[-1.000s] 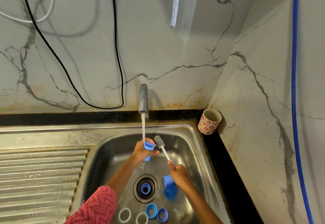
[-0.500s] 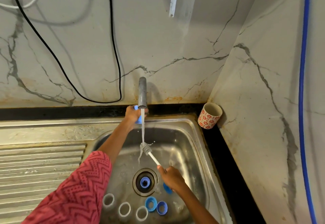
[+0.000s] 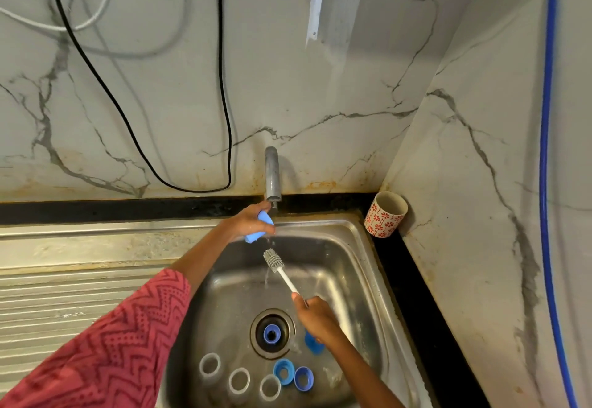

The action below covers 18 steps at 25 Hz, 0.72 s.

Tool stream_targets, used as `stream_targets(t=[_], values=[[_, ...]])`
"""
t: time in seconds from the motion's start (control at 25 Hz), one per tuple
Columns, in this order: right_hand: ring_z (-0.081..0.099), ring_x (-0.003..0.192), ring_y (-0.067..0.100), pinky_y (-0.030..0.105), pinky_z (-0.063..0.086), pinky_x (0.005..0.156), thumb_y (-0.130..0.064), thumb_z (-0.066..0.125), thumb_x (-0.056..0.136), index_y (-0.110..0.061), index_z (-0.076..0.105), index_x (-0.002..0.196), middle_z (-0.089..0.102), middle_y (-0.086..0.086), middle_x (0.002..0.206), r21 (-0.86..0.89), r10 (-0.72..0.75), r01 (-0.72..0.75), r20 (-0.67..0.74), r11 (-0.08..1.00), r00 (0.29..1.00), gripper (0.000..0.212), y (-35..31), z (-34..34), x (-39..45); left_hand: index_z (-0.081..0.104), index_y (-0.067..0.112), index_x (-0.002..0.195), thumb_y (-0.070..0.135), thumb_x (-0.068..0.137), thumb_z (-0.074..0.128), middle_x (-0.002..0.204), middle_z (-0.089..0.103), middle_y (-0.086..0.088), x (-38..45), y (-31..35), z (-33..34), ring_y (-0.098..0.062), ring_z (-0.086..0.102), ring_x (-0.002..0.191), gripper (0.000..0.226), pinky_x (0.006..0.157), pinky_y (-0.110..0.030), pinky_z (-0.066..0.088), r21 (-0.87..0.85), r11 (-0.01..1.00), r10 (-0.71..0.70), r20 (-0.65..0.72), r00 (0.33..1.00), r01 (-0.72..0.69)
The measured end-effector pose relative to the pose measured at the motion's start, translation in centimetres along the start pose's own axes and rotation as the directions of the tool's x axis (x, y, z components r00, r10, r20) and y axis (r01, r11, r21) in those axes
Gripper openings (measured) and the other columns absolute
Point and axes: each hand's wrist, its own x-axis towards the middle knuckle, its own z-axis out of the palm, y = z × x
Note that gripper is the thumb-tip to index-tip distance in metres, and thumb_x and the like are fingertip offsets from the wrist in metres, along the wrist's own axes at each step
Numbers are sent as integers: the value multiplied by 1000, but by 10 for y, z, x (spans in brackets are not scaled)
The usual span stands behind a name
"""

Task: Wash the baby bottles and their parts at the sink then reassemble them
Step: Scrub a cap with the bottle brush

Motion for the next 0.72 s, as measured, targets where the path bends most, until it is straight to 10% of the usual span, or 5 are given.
stream_targets(t=[0.24, 0.36, 0.52, 0.72], values=[[42, 52, 8, 26, 34, 53, -53, 32, 98, -20, 39, 57, 44, -6, 57, -7, -2, 1, -93, 1000, 996, 53, -2, -24, -36, 59, 6, 115, 35, 86, 64, 98, 63, -13, -40, -24, 17, -32, 60, 107, 41, 71, -24, 45, 6, 991, -134, -163, 978, 137], [45, 55, 11, 25, 35, 57, -52, 31, 99, -20, 39, 56, 43, -6, 57, -125, -95, 79, -123, 989, 988, 53, -8, -40, -54, 45, 13, 136, 45, 79, 70, 126, 56, -8, -79, -46, 25, -22, 53, 118, 70, 89, -24, 43, 270, 953, -124, -77, 989, 141], [40, 59, 13, 24, 33, 57, -55, 31, 97, -26, 32, 59, 39, -6, 61, -388, -329, 253, -141, 886, 934, 48, -22, -44, -73, 23, 22, 147, 16, 72, 80, 134, 50, -8, -113, -54, 9, -21, 51, 118, 94, 95, -23, 40, 210, 977, 48, -80, 996, -30], [45, 35, 13, 19, 37, 38, -47, 40, 93, -24, 43, 51, 38, -6, 40, -749, -620, 269, -232, 606, 750, 48, -35, -46, -105, 32, 21, 144, 5, 77, 71, 125, 55, -5, -136, -40, 1, -18, 54, 111, 79, 94, -25, 44, 553, 825, 158, -32, 987, -114]])
